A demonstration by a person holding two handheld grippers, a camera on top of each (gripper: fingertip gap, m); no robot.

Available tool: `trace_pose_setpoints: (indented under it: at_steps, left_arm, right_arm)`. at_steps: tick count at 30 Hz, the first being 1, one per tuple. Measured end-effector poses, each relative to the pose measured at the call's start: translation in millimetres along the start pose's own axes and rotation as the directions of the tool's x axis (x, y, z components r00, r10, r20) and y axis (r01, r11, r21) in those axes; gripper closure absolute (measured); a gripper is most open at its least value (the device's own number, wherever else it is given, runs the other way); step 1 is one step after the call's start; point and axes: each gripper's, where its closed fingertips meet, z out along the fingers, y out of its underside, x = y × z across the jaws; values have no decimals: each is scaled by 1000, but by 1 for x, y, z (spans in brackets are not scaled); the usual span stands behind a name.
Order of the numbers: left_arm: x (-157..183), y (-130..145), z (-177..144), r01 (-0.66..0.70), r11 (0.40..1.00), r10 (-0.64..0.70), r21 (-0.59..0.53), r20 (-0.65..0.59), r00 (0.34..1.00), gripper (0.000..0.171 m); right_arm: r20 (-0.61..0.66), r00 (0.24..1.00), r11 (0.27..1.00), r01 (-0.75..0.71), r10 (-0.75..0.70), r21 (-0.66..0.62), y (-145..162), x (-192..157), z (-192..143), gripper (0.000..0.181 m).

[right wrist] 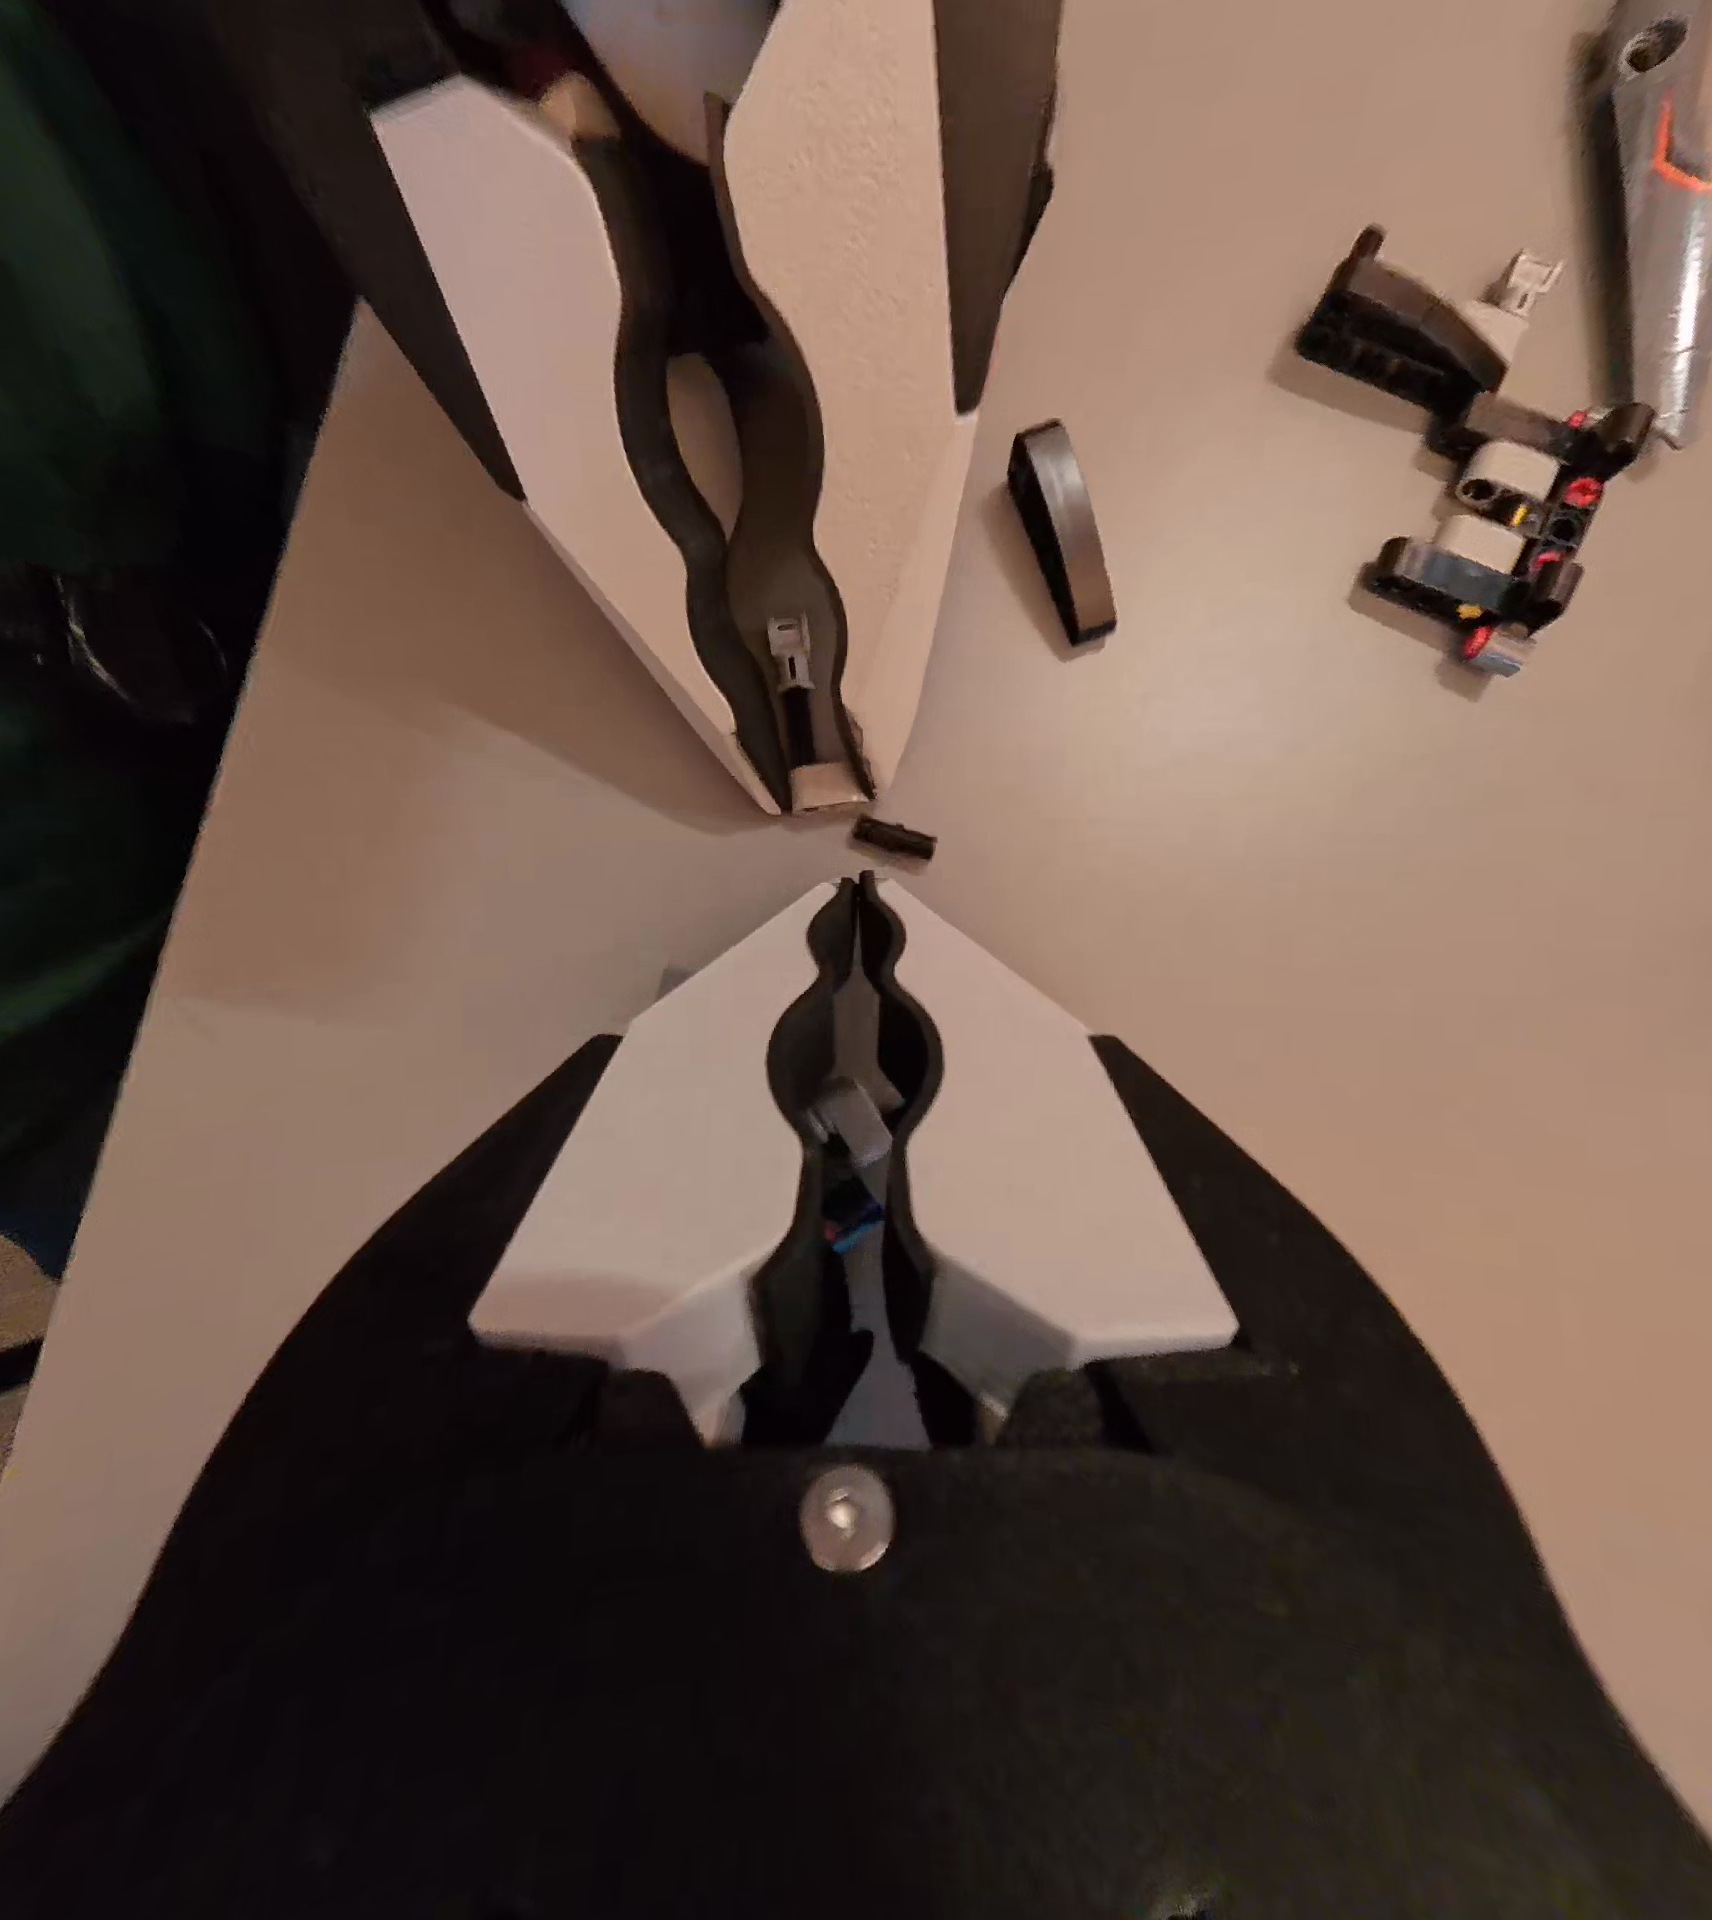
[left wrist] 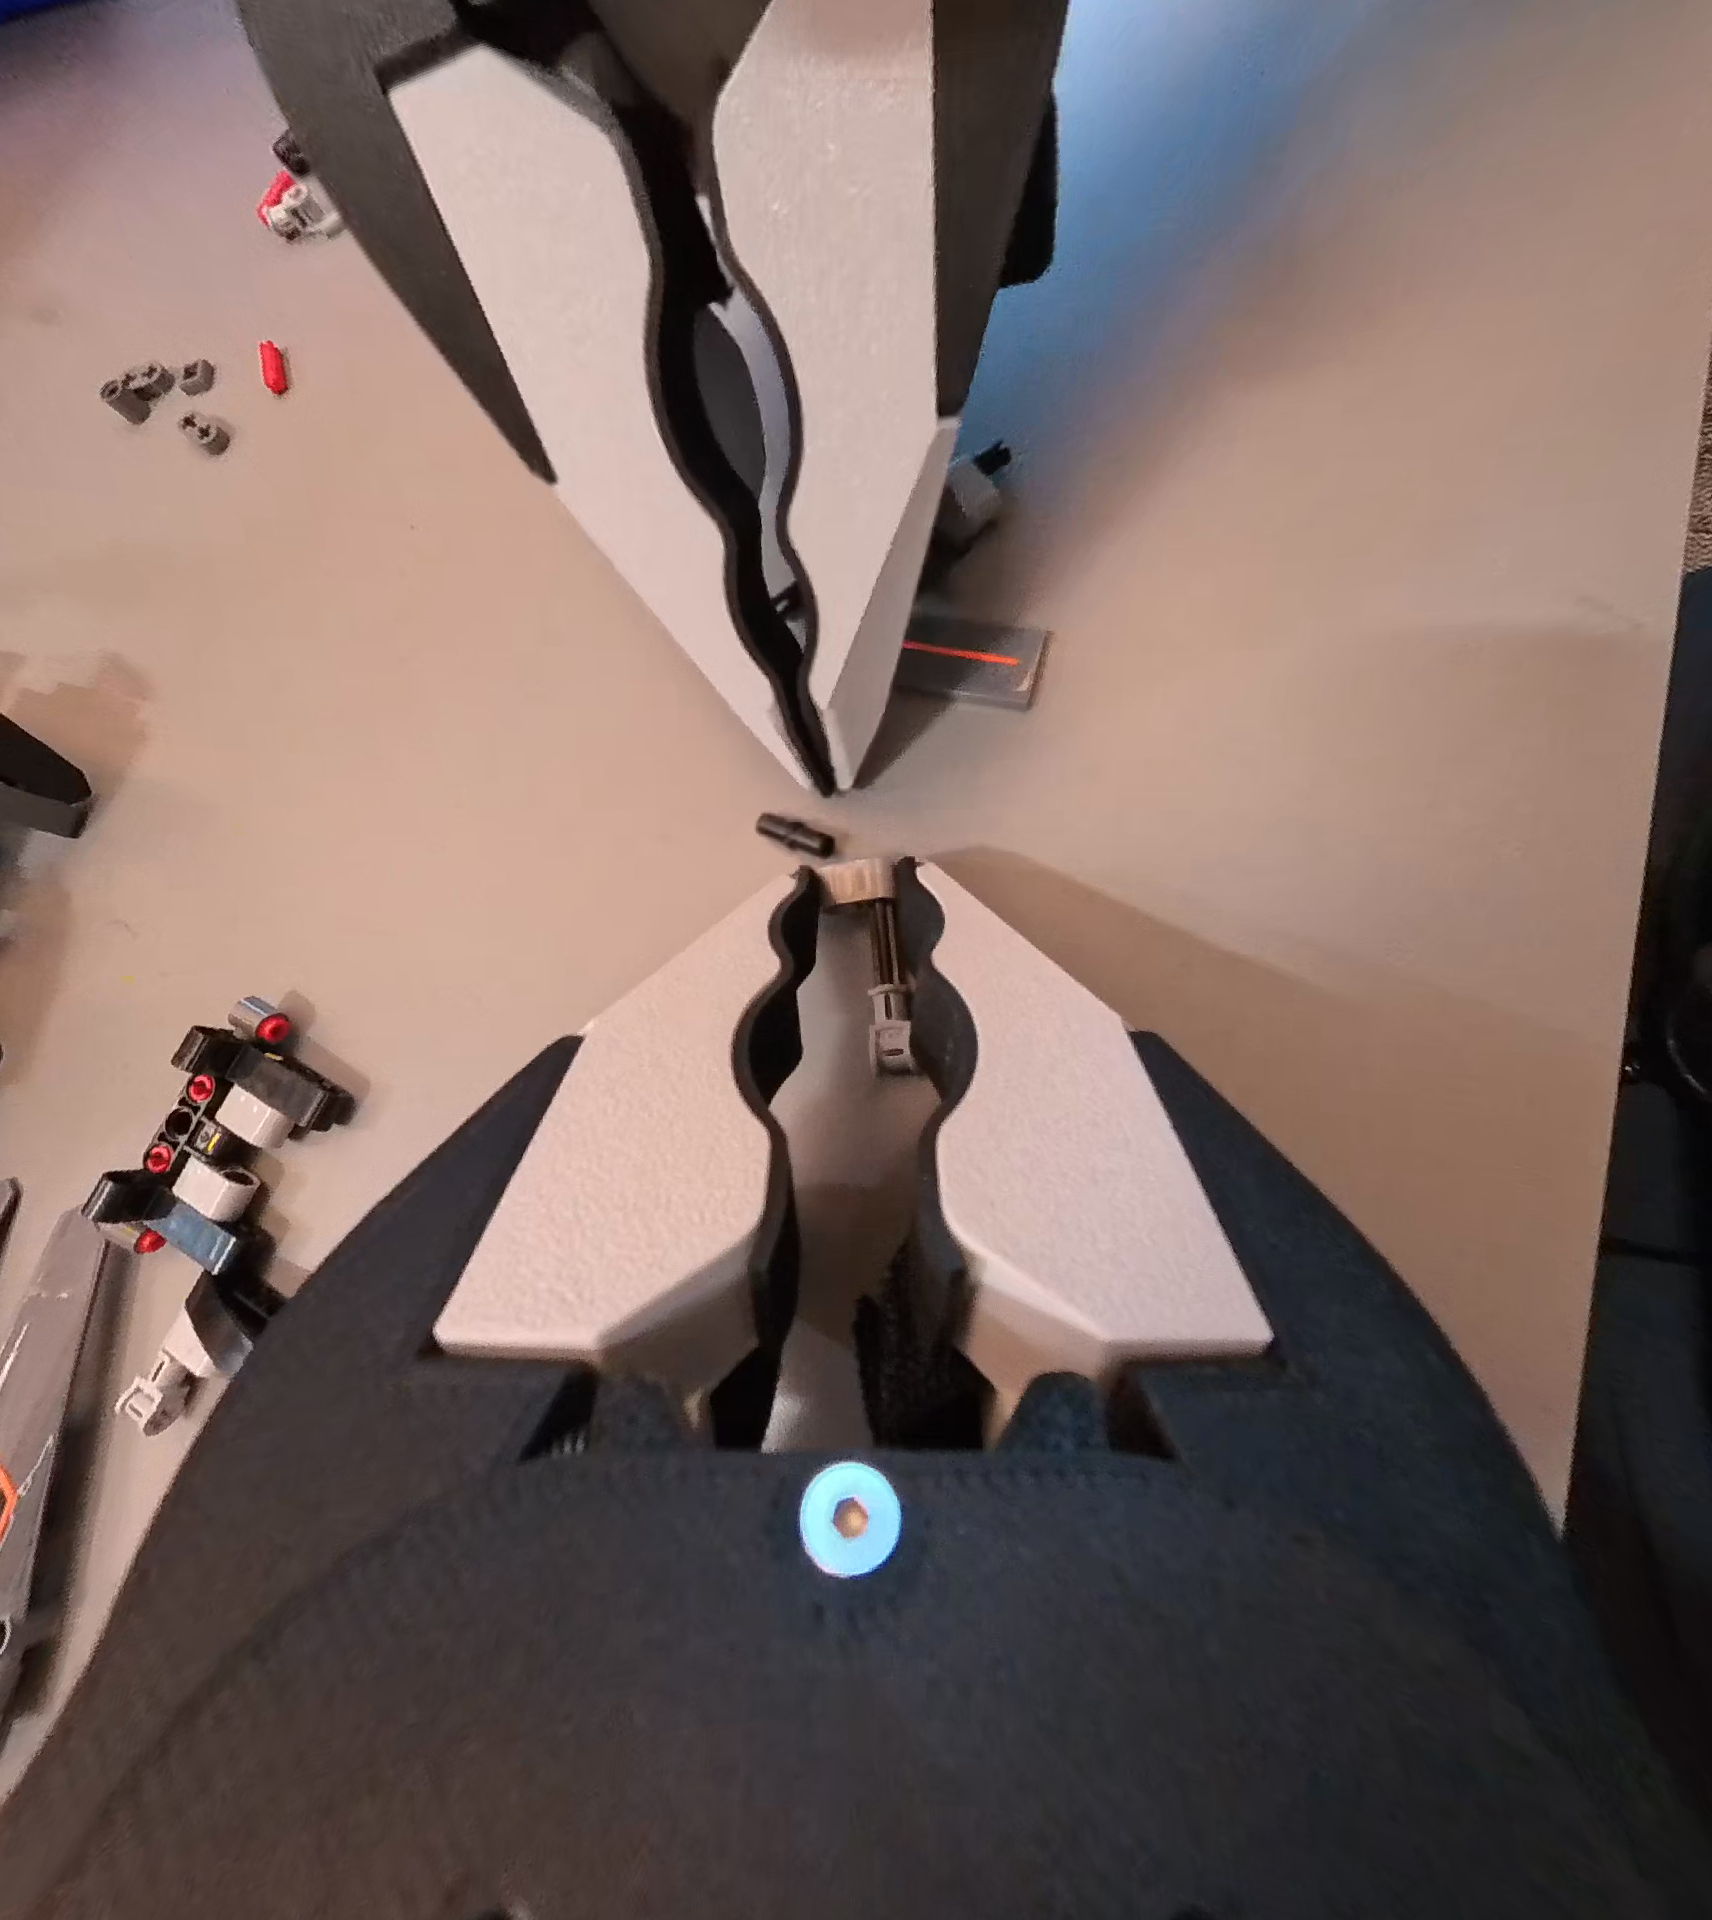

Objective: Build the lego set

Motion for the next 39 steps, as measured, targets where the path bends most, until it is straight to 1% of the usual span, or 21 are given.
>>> trace_pose_setpoints:
  at_steps: [2, 4, 6, 8, 12, 16, 20, 21, 23, 25, 30, 35, 37, 39]
  left_arm:
    - [0, 0, 0, 1, 1000, -1, 0, 3, 1000, 158]
    - [0, 0, 0, 5, 1000, -5, -1, 5, 1000, 158]
    - [-1, 0, 0, 7, 1000, -7, -3, 9, 1000, 158]
    - [-1, 0, 0, 9, 1000, -9, -4, 13, 1000, 158]
    - [-2, 1, 0, 13, 1000, -13, -4, 19, 1000, 158]
    - [-2, 1, -1, 15, 1000, -15, -5, 20, 1000, 158]
    - [-3, 2, -2, 22, 1000, -22, -5, 19, 1000, 158]
    - [-3, 2, -2, 24, 1000, -23, -5, 18, 1000, 158]
    - [-3, 2, -2, 23, 1000, -23, -5, 17, 1000, 158]
    - [-3, 2, -2, 23, 1000, -23, -4, 16, 1000, 158]
    - [-3, 2, -1, 23, 1000, -23, -4, 15, 1000, 158]
    - [-3, 2, -2, 22, 1000, -22, -6, 24, 999, 158]
    - [-4, 2, -1, 24, 1000, -24, -6, 26, 999, 158]
    - [-4, 2, -1, 27, 1000, -27, -6, 25, 999, 158]
  right_arm:
    - [-6, 1000, 999, -14, 14, 36, -5, 3, -5, 181]
    - [-27, 1000, 1000, -1, 2, 21, -4, 8, -6, 178]
    - [-40, 999, 999, 37, -36, 8, -5, 11, -4, 172]
    - [-26, 996, 996, 88, -88, 1, -6, 14, -1, 169]
    - [61, 983, 985, 172, -171, -21, -7, 14, 8, 167]
    - [166, 959, 972, 235, -230, -9, -12, 7, 14, 169]
    - [178, 961, 975, 219, -212, -24, -11, 6, 13, 176]
    - [173, 965, 979, 204, -197, -22, -11, 6, 13, 175]
    - [158, 974, 986, 168, -163, -20, -8, 6, 10, 163]
    - [144, 980, 990, 139, -138, 0, -7, 6, 6, 166]
    - [127, 979, 987, 163, -162, 8, -5, 5, 8, 177]
    - [114, 983, 989, 145, -144, -3, -5, 7, 8, 178]
    - [98, 989, 994, 113, -113, 9, -5, 8, 8, 169]
    - [100, 990, 995, 101, -103, 23, -5, 6, 6, 168]
